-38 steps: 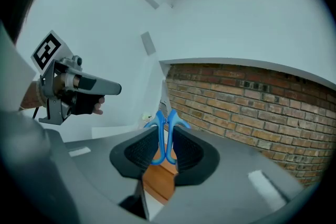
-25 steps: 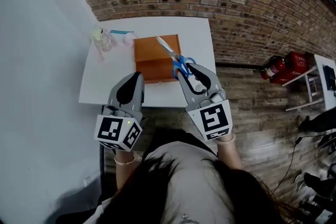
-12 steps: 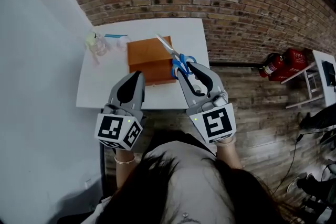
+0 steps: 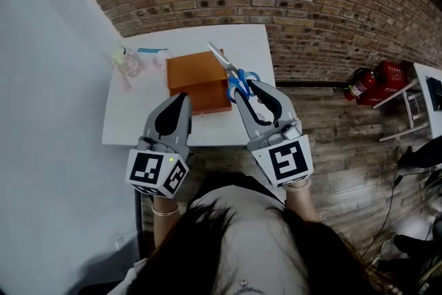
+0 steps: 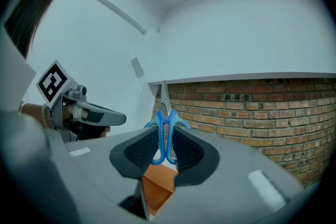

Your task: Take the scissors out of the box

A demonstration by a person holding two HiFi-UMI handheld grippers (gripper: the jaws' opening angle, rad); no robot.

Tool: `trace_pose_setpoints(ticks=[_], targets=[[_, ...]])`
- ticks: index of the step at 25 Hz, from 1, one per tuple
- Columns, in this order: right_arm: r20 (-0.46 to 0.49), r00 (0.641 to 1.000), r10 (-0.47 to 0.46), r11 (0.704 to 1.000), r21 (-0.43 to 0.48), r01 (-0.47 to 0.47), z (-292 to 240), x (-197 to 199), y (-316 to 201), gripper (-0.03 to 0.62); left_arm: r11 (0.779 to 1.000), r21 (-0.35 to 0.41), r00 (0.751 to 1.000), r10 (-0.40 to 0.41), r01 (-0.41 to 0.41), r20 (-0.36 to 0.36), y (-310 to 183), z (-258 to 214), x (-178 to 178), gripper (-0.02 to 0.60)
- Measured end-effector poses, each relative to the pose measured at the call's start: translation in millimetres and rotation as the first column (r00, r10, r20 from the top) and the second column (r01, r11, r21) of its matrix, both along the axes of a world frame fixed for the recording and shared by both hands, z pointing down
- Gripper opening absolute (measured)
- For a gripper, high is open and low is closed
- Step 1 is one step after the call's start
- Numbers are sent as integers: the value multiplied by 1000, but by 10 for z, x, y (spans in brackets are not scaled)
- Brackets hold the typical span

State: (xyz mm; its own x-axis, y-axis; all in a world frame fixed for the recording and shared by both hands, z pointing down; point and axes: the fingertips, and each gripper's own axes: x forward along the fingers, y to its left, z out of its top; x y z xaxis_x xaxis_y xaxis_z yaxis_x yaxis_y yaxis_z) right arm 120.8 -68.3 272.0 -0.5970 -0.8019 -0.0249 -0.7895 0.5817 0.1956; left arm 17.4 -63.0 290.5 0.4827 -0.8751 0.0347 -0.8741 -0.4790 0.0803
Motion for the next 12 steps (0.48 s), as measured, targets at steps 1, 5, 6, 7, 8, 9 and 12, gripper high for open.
trace_pose_setpoints(ticks=[1, 5, 6, 7, 8, 9, 12], targets=[[3, 1000, -1, 1000, 0, 1, 1, -2, -4, 97, 1000, 0, 1000, -1, 1, 1, -3, -1, 1, 0], [6, 1000, -7, 1000, 2, 7, 5, -20, -8, 97, 1000, -5, 1000, -2, 2, 9, -7, -3, -9, 0], [6, 1000, -6, 1000, 1, 6, 8, -24, -7, 97, 1000, -5, 1000, -1, 1, 12, -6, -8, -11, 0], [5, 1000, -6, 1000, 0, 6, 11, -29, -6, 97, 1000, -5, 1000, 0, 0, 14, -6, -12, -13, 0], [4, 1000, -6, 1000, -1, 6, 15, -33, -4, 97, 1000, -5, 1000, 1, -1, 16, -7, -16, -15, 0], [3, 1000, -6, 1000, -3, 6, 20, -39, -2, 97, 1000, -5, 1000, 2, -2, 18, -7, -19, -17, 0], [4, 1000, -4, 1000, -5, 4, 32, -71, 5, 97, 1000, -4, 1000, 7, -7, 20, -4, -15, -37, 0]])
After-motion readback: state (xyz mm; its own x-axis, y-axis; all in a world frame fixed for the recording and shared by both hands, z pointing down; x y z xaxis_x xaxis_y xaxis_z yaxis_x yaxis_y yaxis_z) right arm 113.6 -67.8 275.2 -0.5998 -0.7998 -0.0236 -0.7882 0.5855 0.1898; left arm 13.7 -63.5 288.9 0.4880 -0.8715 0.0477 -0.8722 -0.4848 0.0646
